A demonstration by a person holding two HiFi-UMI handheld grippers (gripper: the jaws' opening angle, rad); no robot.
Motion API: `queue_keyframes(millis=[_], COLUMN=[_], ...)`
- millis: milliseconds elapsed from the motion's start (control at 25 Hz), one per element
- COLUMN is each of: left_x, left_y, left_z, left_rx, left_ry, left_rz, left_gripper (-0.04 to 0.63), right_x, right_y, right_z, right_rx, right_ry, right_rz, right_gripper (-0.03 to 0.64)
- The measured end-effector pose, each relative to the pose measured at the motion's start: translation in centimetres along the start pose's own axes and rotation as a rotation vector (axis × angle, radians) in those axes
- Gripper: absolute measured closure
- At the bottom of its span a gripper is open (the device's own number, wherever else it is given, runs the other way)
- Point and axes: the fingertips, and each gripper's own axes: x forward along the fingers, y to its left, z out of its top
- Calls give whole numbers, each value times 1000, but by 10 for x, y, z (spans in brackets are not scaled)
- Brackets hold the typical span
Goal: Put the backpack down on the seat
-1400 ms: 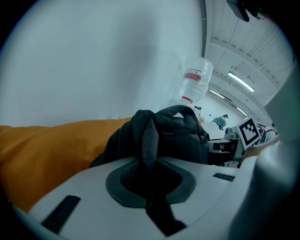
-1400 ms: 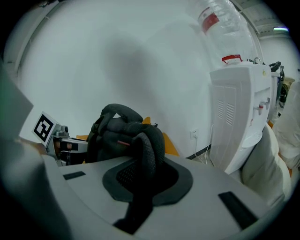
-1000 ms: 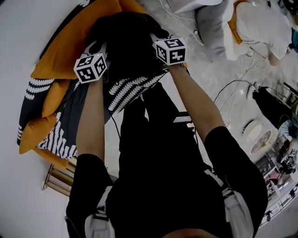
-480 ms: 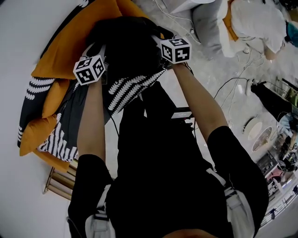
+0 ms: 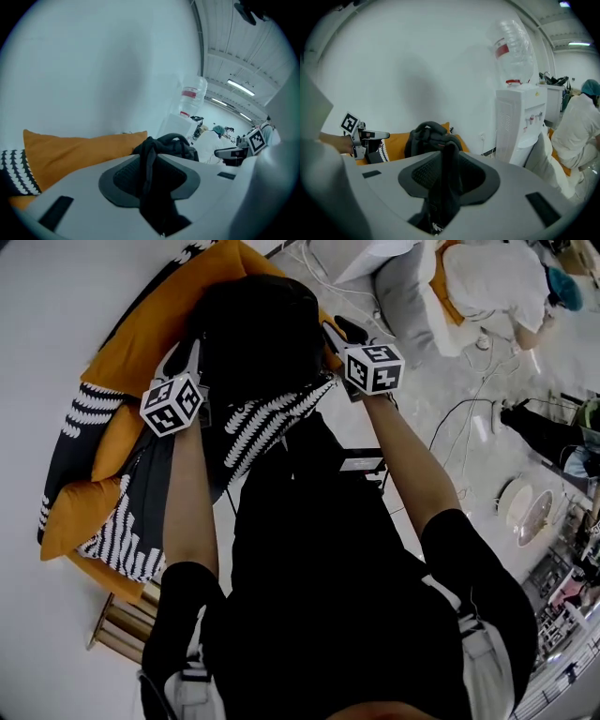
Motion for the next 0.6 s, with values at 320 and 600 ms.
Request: queue_keyframes(millis=[320,600], left_x=[-93,-167], left_y=[-39,-72], left_z=[54,90], left_rx=[37,93], left_ry=[-191,-344], left_rz=[-62,-128], left_gripper=[554,580], right_x=[-105,-196], right_y=[30,67], right_z=[64,112], right_rx=[-53,-87], right_ry=[-230,-422], right_rz=[-37,-7], right_gripper=[568,584])
